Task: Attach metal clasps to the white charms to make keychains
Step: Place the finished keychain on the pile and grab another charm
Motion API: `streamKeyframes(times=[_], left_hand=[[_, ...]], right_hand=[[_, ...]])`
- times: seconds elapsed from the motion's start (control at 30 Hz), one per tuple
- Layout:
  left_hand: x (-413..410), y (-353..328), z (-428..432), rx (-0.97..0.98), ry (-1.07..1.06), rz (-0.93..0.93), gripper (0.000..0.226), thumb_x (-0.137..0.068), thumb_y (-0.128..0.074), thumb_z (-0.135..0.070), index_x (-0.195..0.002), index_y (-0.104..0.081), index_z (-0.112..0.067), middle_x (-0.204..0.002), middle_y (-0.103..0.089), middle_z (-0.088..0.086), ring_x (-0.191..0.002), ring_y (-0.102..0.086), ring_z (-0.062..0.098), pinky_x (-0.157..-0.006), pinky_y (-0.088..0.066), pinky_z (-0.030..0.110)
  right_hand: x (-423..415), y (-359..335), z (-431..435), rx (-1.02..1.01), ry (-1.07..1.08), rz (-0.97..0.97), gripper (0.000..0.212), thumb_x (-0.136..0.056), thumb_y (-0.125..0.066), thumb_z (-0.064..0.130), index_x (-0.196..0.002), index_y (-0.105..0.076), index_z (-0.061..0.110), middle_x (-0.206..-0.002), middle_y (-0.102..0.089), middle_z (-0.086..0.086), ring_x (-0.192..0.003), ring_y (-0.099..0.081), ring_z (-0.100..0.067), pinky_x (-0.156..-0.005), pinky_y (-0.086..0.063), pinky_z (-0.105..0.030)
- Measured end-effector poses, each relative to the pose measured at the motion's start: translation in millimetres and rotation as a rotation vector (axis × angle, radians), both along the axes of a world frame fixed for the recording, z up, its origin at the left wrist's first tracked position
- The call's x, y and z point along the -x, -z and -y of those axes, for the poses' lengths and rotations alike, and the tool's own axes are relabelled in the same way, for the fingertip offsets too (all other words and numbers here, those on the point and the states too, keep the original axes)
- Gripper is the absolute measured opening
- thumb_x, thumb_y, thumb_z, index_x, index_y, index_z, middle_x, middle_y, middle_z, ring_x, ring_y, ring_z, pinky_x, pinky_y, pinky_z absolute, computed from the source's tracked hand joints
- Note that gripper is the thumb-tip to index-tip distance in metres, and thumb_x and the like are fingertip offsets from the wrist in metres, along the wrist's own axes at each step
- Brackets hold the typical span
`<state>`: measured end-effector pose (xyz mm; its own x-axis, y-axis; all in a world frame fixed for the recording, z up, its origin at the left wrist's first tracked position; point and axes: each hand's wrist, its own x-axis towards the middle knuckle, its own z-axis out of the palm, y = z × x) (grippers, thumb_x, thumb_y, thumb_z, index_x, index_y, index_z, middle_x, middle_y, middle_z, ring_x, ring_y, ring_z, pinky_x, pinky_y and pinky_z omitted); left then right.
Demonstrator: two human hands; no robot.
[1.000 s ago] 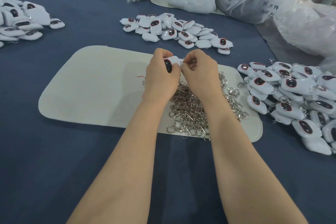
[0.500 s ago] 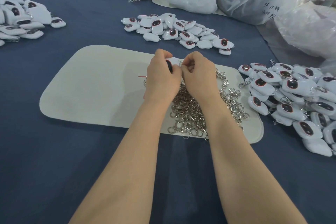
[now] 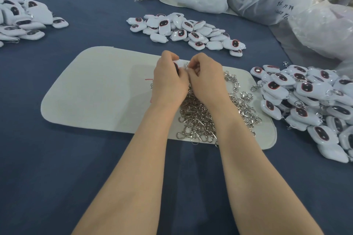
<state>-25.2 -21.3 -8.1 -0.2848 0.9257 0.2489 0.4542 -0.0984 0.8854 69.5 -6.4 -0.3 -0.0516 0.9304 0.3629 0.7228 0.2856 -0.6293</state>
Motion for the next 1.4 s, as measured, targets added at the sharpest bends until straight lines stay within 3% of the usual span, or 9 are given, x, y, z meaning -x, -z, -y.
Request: streamKeyframes(times=[0.13, 0.3, 0.43, 0.53, 0.73, 0.9, 1.03, 1.27, 1.4], left_hand=[[2, 1, 2, -0.045, 0.049, -0.145, 0.023, -0.095, -0.048, -0.012, -0.117, -0.047, -0.009, -0.113, -0.053, 0.003, -0.092, -0.052, 0.016, -0.073, -0.034, 0.021], [2, -1, 4, -0.083, 0.057, -0.127, 0.022, -0.093, -0.050, -0.010, -0.115, -0.049, -0.009, -0.108, -0.053, -0.002, -0.088, -0.050, 0.012, -0.073, -0.035, 0.018], [3, -13, 2, 0.071, 0.004, 0.524, 0.018, -0.088, -0.053, -0.002, -0.105, -0.053, -0.010, -0.093, -0.058, -0.002, -0.081, -0.060, 0.016, -0.077, -0.050, 0.023], [7, -20, 3, 0.191, 0.157, 1.125, 0.011, -0.090, -0.049, 0.005, -0.089, -0.059, 0.001, -0.070, -0.066, 0.008, -0.058, -0.061, 0.012, -0.059, -0.053, 0.019], [16, -22, 5, 0.329, 0.309, 1.545, 0.010, -0.091, -0.053, 0.000, -0.087, -0.059, 0.006, -0.063, -0.065, 0.010, -0.055, -0.065, 0.012, -0.056, -0.055, 0.016], [16, -22, 7, 0.387, 0.334, 1.656, 0.012, -0.092, -0.053, 0.000, -0.086, -0.060, 0.008, -0.064, -0.065, 0.012, -0.053, -0.065, 0.014, -0.054, -0.055, 0.017], [12, -22, 7, 0.288, 0.232, 1.346, 0.007, -0.092, -0.053, 0.000, -0.097, -0.058, -0.003, -0.073, -0.065, 0.009, -0.052, -0.063, 0.011, -0.055, -0.054, 0.017], [12, -16, 8, -0.112, 0.065, 0.095, 0.028, -0.092, -0.052, -0.008, -0.114, -0.059, -0.023, -0.093, -0.056, -0.016, -0.078, -0.054, 0.002, -0.078, -0.043, 0.016], [9, -8, 7, -0.172, 0.119, -0.112, 0.033, -0.094, -0.048, -0.009, -0.124, -0.053, -0.020, -0.105, -0.055, -0.007, -0.086, -0.051, 0.008, -0.075, -0.039, 0.015]], right_hand=[[-1, -2, 0, 0.045, -0.026, 0.095, 0.011, -0.088, -0.053, 0.003, -0.095, -0.061, 0.002, -0.088, -0.061, -0.008, -0.084, -0.054, -0.022, -0.076, -0.042, -0.032], [-6, -4, -1, 0.055, -0.029, 0.054, 0.009, -0.086, -0.055, 0.003, -0.088, -0.060, 0.010, -0.077, -0.057, 0.004, -0.070, -0.050, -0.012, -0.069, -0.042, -0.023], [-3, -8, 3, 0.016, -0.059, -0.258, 0.018, -0.086, -0.056, 0.001, -0.089, -0.056, 0.019, -0.082, -0.059, 0.009, -0.072, -0.052, -0.004, -0.069, -0.043, -0.011], [-1, -13, 4, 0.021, -0.091, -0.453, 0.018, -0.087, -0.059, 0.000, -0.090, -0.059, 0.017, -0.084, -0.062, 0.008, -0.076, -0.056, -0.001, -0.075, -0.047, -0.013], [-2, -16, 5, 0.056, -0.145, -0.653, 0.015, -0.089, -0.064, 0.008, -0.082, -0.063, 0.022, -0.081, -0.066, 0.004, -0.078, -0.061, -0.010, -0.076, -0.052, -0.024], [4, -11, 5, 0.006, -0.090, -0.555, 0.012, -0.092, -0.060, 0.014, -0.080, -0.060, 0.018, -0.073, -0.060, 0.008, -0.070, -0.053, -0.007, -0.072, -0.048, -0.027], [0, -9, 4, 0.006, -0.058, -0.310, 0.012, -0.096, -0.054, 0.021, -0.084, -0.054, 0.018, -0.072, -0.055, 0.011, -0.066, -0.047, -0.005, -0.066, -0.040, -0.019], [-9, -14, 4, 0.046, -0.103, -0.021, 0.013, -0.098, -0.049, 0.020, -0.086, -0.050, 0.014, -0.069, -0.046, 0.009, -0.062, -0.041, -0.006, -0.056, -0.030, -0.022], [-13, -15, 3, 0.104, -0.146, 0.131, 0.014, -0.098, -0.048, 0.018, -0.089, -0.053, 0.009, -0.075, -0.047, 0.002, -0.070, -0.041, -0.016, -0.061, -0.024, -0.027]])
